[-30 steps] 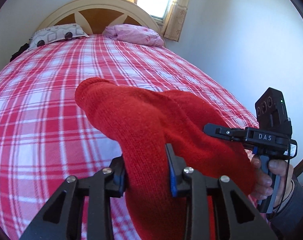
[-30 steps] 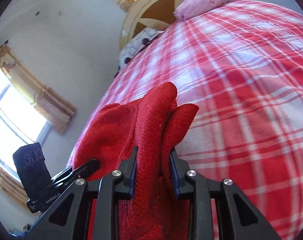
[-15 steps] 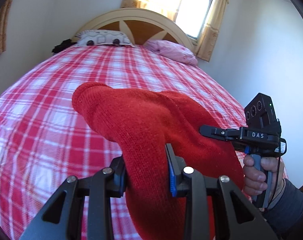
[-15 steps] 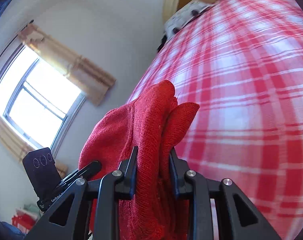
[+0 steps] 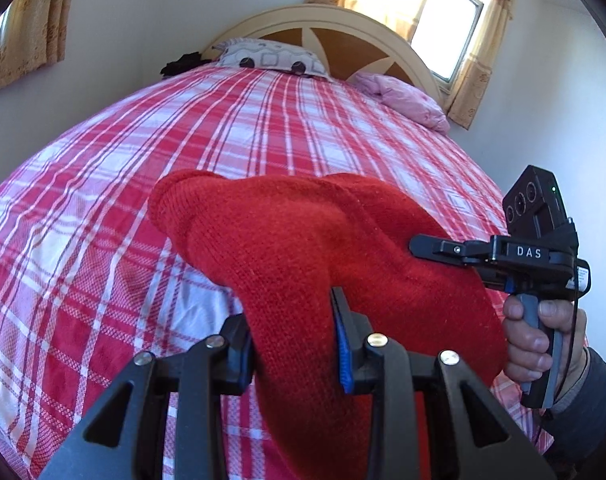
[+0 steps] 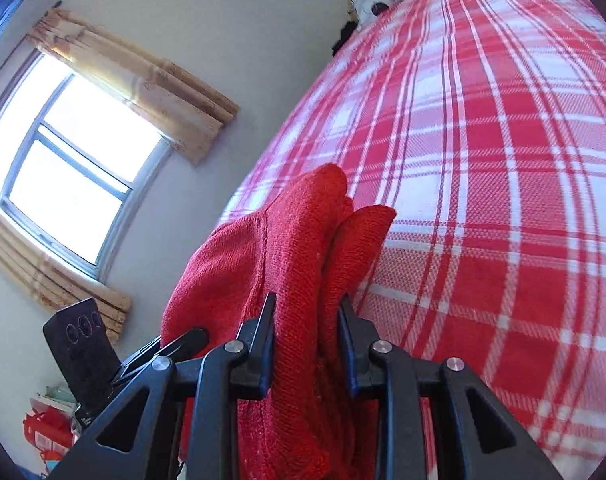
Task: Fold small clothes
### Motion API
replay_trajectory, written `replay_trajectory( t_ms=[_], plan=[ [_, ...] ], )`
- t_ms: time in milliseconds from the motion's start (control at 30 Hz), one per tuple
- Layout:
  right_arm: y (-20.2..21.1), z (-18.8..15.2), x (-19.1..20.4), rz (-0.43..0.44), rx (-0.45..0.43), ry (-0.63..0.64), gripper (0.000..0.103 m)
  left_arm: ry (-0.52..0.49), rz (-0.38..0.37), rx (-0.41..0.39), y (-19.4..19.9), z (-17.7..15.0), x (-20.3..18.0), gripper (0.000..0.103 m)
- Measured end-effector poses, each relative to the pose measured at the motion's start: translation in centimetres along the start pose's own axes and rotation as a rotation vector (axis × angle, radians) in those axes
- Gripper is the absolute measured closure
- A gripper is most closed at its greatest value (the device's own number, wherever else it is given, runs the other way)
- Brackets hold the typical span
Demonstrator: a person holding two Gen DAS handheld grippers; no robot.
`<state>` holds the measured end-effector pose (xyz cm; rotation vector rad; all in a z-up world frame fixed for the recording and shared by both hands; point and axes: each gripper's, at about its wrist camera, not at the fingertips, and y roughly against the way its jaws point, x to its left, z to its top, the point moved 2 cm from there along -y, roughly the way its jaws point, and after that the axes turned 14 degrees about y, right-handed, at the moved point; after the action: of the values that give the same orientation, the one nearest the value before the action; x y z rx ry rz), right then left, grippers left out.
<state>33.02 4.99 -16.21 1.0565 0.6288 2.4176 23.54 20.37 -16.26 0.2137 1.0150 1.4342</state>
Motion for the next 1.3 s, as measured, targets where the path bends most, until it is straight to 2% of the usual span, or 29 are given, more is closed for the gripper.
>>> replay_trajectory(
  t_ms=[167,267,367,400,500,633,767,833,867,900,1000,1067,1100,1167,1200,1233,1300],
  plan=[
    [-2.2,0.1,-1.2,-0.009,0.04,-0.022,0.075,0.034,-0.001,0.022,-1.2,-0.1,1.5,0.07],
    [-2.5,-0.3,-1.9,0.0,0.07,-0.042,0.07,0.035,-0.001,0.024,-1.2,-0.7,1.7,0.068],
    [-1.8,-1.6,-2.7,0.033,0.106,-0.079,0.051,0.045,0.02,0.022,-1.1,-1.2,1.8,0.059],
    [-1.4,-2.2,-2.7,0.049,0.111,-0.086,0.048,0.056,0.02,0.02,-0.9,-1.4,1.8,0.053],
    [0.5,-3.6,-2.8,0.064,0.107,-0.071,0.046,0.095,-0.01,0.039,-0.1,-2.4,2.1,0.041],
    [2.7,-5.3,-2.4,0.097,0.116,-0.05,0.045,0.102,-0.025,0.043,1.5,-4.6,1.9,0.034],
    [3.3,-7.3,-1.3,0.093,0.159,0.013,0.042,0.098,-0.011,0.039,2.0,-6.1,1.4,0.034],
    [3.3,-8.1,-0.7,0.059,0.155,0.063,0.043,0.107,0.006,0.038,1.9,-6.3,1.4,0.034],
    [3.3,-8.3,-0.4,0.048,0.154,0.068,0.046,0.122,0.011,0.039,1.9,-6.5,1.5,0.034],
    [3.3,-8.4,-0.3,0.053,0.157,0.061,0.058,0.135,0.003,0.042,2.0,-6.5,1.5,0.034],
    [3.8,-8.7,-0.8,0.102,0.153,-0.002,0.071,0.133,0.005,0.056,2.3,-7.0,0.9,0.033],
    [4.4,-8.9,-1.2,0.152,0.145,-0.05,0.074,0.119,-0.001,0.07,2.6,-7.0,0.2,0.032],
    [4.6,-8.9,-1.3,0.176,0.133,-0.067,0.081,0.097,0.015,0.068,2.7,-7.1,-0.1,0.028],
    [4.6,-9.1,-1.9,0.132,0.132,-0.084,0.081,0.061,0.067,0.069,2.0,-7.4,-0.1,0.022],
    [4.4,-9.3,-2.6,0.077,0.132,-0.084,0.077,0.059,0.084,0.066,1.6,-7.5,0.1,0.015],
    [4.4,-9.4,-2.8,0.071,0.125,-0.093,0.071,0.07,0.084,0.058,1.5,-7.7,0.3,0.013],
    [4.9,-9.6,-2.6,0.06,0.11,-0.093,0.066,0.087,0.085,0.056,1.6,-7.7,0.6,0.012]
  ],
)
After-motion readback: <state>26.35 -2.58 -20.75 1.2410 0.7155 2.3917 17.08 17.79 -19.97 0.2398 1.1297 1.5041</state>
